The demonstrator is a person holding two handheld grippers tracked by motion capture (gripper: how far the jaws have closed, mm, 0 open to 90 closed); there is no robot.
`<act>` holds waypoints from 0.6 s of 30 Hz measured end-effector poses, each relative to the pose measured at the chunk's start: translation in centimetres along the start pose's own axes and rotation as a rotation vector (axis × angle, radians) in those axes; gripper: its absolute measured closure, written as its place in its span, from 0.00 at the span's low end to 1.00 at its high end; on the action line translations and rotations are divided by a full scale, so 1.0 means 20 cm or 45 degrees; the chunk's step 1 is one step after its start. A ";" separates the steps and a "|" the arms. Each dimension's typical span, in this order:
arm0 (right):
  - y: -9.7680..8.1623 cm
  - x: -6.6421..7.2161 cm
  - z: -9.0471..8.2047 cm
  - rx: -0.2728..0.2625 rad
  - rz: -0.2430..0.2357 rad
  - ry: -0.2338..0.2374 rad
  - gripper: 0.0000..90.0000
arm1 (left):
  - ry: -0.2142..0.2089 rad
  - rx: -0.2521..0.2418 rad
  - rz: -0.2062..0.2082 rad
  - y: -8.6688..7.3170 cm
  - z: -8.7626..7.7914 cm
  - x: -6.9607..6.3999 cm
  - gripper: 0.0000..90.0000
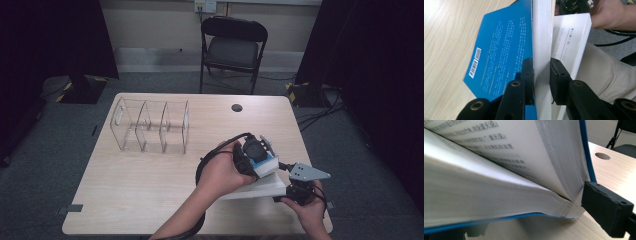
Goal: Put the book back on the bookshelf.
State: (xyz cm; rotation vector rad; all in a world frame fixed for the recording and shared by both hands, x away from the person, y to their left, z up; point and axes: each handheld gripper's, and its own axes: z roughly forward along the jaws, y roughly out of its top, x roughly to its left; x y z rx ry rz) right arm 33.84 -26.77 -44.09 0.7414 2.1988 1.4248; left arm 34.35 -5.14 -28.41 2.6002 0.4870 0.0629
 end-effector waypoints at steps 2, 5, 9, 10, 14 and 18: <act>0.02 -0.01 -0.01 -0.007 0.003 0.014 0.15 | -0.007 -0.013 -0.004 0.00 -0.02 0.00 0.84; 0.03 0.00 -0.01 -0.009 -0.015 0.015 0.15 | -0.015 -0.017 -0.005 0.01 -0.04 0.02 0.84; 0.04 0.00 0.00 0.000 -0.034 0.011 0.14 | -0.012 -0.009 0.003 0.01 -0.03 0.01 0.84; 0.04 0.00 0.00 0.006 -0.035 0.017 0.14 | -0.011 -0.003 0.012 0.01 -0.03 0.01 0.84; 0.04 0.00 0.00 0.010 -0.034 0.016 0.14 | 0.004 0.014 0.019 0.02 -0.03 0.00 0.84; 0.04 -0.01 0.00 0.005 -0.038 0.019 0.14 | 0.004 0.014 0.027 0.03 -0.04 0.01 0.84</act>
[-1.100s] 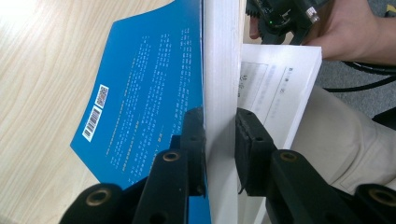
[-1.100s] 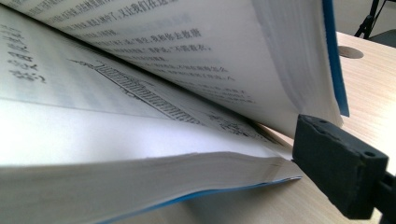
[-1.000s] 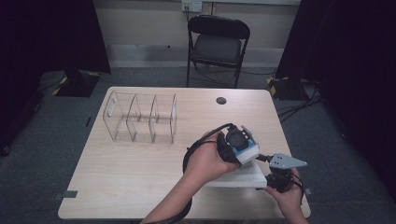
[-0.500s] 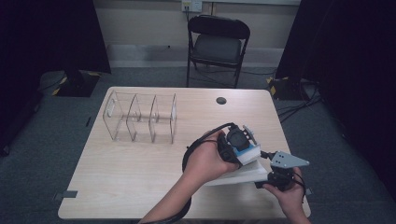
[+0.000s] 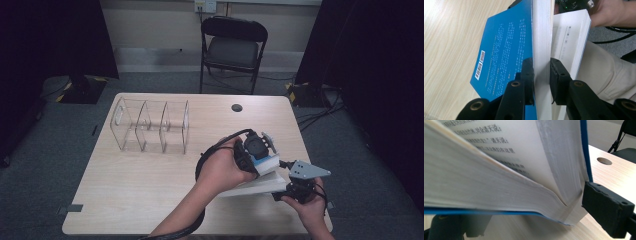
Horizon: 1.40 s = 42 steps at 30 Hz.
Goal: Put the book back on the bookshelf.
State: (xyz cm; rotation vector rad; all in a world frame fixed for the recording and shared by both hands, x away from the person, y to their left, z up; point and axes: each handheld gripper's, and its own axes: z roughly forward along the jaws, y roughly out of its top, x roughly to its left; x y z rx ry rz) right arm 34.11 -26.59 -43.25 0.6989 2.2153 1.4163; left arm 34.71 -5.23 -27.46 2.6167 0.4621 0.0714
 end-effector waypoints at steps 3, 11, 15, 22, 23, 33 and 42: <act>0.00 0.00 0.00 0.005 -0.017 -0.007 0.14 | -0.010 -0.008 -0.007 0.00 0.00 0.00 0.83; -0.01 -0.01 0.00 -0.006 -0.004 -0.019 0.15 | -0.019 -0.009 0.019 0.01 0.02 -0.01 0.83; -0.01 0.00 -0.01 -0.006 -0.005 -0.020 0.15 | -0.016 0.002 0.038 0.01 0.02 -0.01 0.83; -0.02 0.00 -0.01 -0.011 -0.002 -0.014 0.14 | -0.015 -0.004 0.006 0.01 0.02 -0.02 0.83; -0.02 0.00 -0.01 -0.011 0.001 -0.010 0.15 | -0.017 -0.003 0.018 0.01 0.02 -0.01 0.84; -0.01 -0.02 -0.03 0.000 -0.050 0.016 0.15 | -0.018 0.021 0.043 0.02 0.00 -0.01 0.84; 0.02 -0.02 -0.04 -0.034 -0.104 0.033 0.15 | -0.024 0.014 0.029 0.03 -0.03 0.00 0.84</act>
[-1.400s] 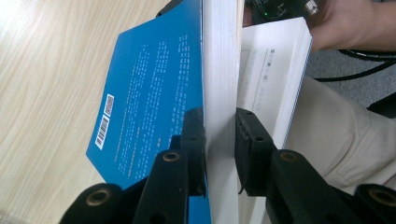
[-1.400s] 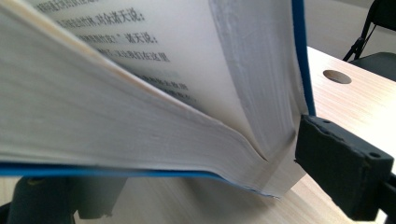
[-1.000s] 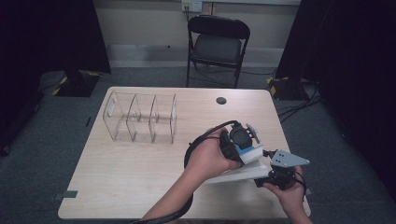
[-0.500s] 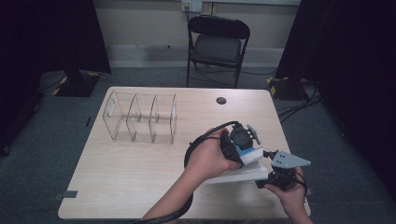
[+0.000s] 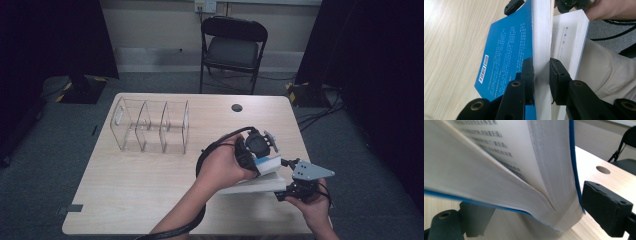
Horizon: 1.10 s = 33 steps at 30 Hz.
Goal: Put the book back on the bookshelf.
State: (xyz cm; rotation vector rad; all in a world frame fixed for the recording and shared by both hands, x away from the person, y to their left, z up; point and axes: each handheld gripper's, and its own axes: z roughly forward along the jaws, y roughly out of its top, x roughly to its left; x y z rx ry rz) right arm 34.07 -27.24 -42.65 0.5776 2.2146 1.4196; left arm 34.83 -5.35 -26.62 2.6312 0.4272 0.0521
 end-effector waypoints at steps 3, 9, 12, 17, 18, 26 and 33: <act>0.02 0.00 0.01 -0.009 -0.027 0.007 0.14 | 0.005 0.002 0.011 0.01 -0.01 0.01 0.84; 0.03 0.01 0.03 -0.016 -0.031 0.002 0.10 | -0.007 -0.028 0.004 0.00 -0.01 0.03 0.84; 0.03 0.00 0.03 -0.018 -0.036 0.016 0.11 | -0.015 -0.029 0.013 0.00 -0.01 0.03 0.83; 0.06 0.02 0.04 -0.032 -0.079 0.045 0.11 | -0.015 -0.042 0.010 0.00 -0.01 0.04 0.84; 0.06 0.02 0.05 -0.030 -0.077 0.050 0.12 | -0.010 -0.046 0.016 0.00 -0.01 0.04 0.83; 0.05 -0.02 0.03 -0.055 -0.079 0.212 0.47 | -0.027 -0.088 -0.003 -0.01 -0.01 0.06 0.80; 0.05 -0.04 0.03 -0.063 -0.060 0.268 0.58 | 0.042 -0.195 0.057 -0.05 -0.03 0.08 0.62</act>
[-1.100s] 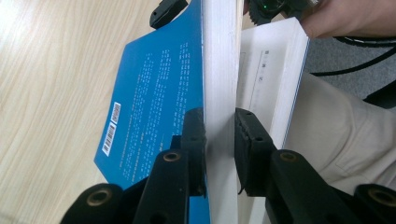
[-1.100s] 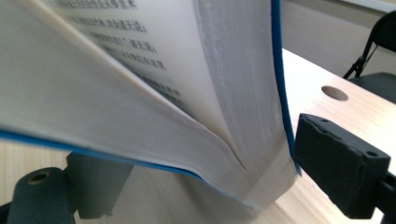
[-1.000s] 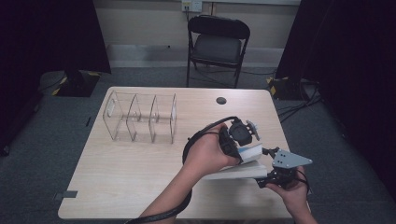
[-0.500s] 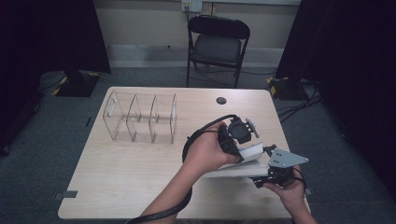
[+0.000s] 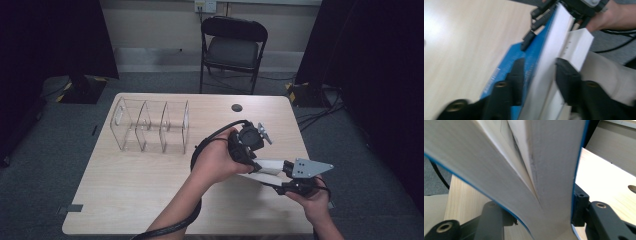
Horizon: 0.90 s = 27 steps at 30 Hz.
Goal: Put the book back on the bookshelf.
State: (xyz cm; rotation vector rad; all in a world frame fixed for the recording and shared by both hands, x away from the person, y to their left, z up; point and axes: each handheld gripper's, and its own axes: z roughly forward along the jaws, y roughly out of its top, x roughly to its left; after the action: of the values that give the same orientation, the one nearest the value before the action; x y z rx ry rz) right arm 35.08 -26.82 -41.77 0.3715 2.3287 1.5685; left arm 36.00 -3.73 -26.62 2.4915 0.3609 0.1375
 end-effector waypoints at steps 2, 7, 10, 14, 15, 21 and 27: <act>0.00 -0.01 0.00 -0.001 0.017 0.004 0.58 | 0.046 -0.027 -0.004 0.00 -0.03 0.01 0.46; 0.01 -0.04 0.00 -0.003 0.068 0.010 0.58 | 0.073 -0.002 -0.008 -0.04 -0.06 0.04 0.39; 0.01 -0.05 0.00 -0.001 0.099 0.012 0.59 | 0.096 0.002 -0.022 -0.06 -0.07 0.05 0.35; 0.02 -0.08 0.00 0.005 0.119 0.026 0.59 | 0.138 0.014 -0.022 -0.10 -0.10 0.07 0.33; 0.02 -0.08 0.00 0.005 0.124 0.028 0.59 | 0.142 0.004 -0.028 -0.11 -0.11 0.07 0.32; 0.04 -0.12 0.01 0.023 0.166 0.046 0.59 | 0.187 -0.029 -0.067 -0.19 -0.16 0.09 0.29; 0.05 -0.15 0.01 0.045 0.183 0.061 0.59 | 0.219 -0.021 -0.114 -0.24 -0.17 0.11 0.28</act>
State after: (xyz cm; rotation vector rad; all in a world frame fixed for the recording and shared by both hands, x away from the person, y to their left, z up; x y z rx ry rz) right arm 37.92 -27.40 -40.50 0.5257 2.4167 1.6191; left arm 36.34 2.59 -26.69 2.4484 0.5400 0.3179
